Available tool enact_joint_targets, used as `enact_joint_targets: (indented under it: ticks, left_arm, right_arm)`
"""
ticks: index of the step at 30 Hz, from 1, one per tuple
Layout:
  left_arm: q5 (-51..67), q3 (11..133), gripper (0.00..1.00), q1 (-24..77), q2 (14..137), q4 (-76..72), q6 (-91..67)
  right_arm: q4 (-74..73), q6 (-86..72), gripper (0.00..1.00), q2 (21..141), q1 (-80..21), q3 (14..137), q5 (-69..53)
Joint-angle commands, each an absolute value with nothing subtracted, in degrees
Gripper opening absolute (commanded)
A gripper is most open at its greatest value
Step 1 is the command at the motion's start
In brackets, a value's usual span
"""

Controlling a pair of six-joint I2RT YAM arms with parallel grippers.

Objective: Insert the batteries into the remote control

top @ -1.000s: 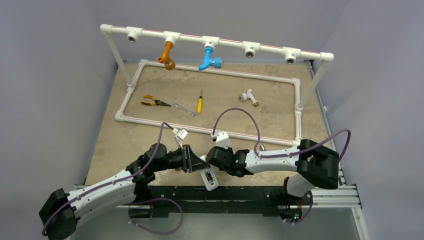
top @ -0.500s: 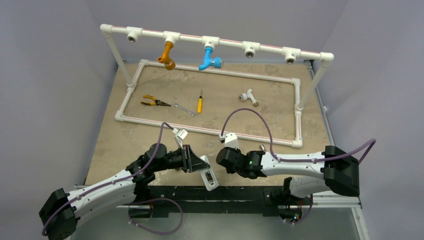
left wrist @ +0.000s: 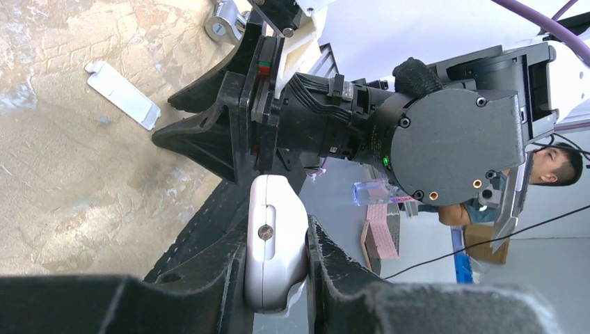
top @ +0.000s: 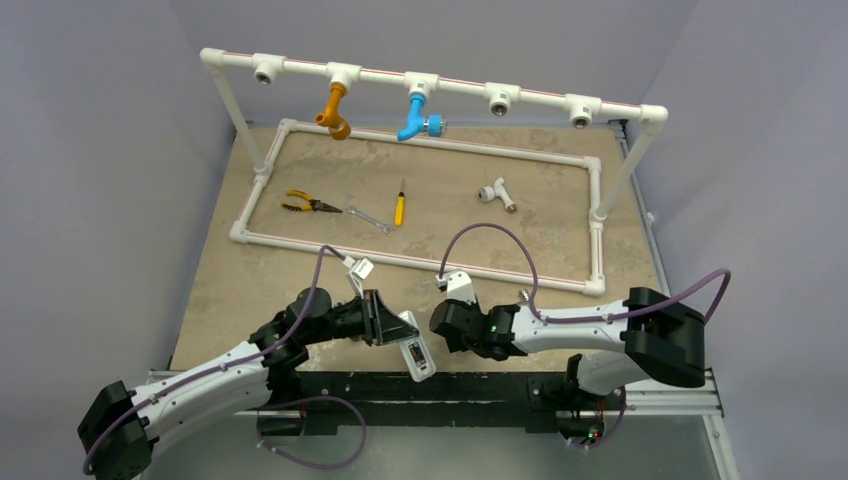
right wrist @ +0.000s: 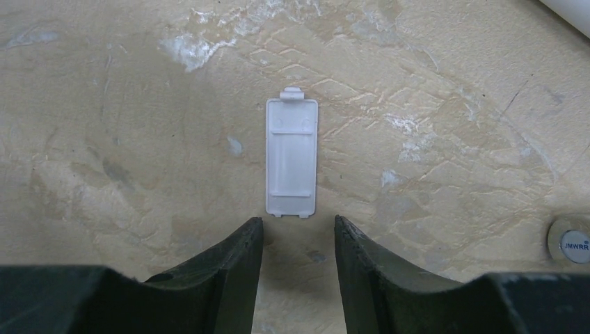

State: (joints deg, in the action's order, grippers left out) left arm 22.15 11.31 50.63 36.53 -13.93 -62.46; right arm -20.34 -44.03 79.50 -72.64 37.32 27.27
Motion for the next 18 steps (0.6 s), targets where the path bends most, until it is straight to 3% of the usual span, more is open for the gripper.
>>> enact_joint_targets:
  ticks: [1,10,18]
  left_arm:
    - [21.6,11.4,0.00,50.3,35.7,-14.8,-63.2]
    - [21.6,11.4,0.00,50.3,35.6,-14.7,-63.3]
    - [21.4,11.9,0.00,50.2,35.8,-14.8,-63.2]
  right_arm:
    - [-18.8,-44.8,0.42,81.3,-72.8,37.5,26.5]
    - [-17.2,-45.1,0.41,78.4,-72.1,36.5,26.8]
    - [-10.8,-43.3,0.41,74.4,-64.5,33.9,19.5]
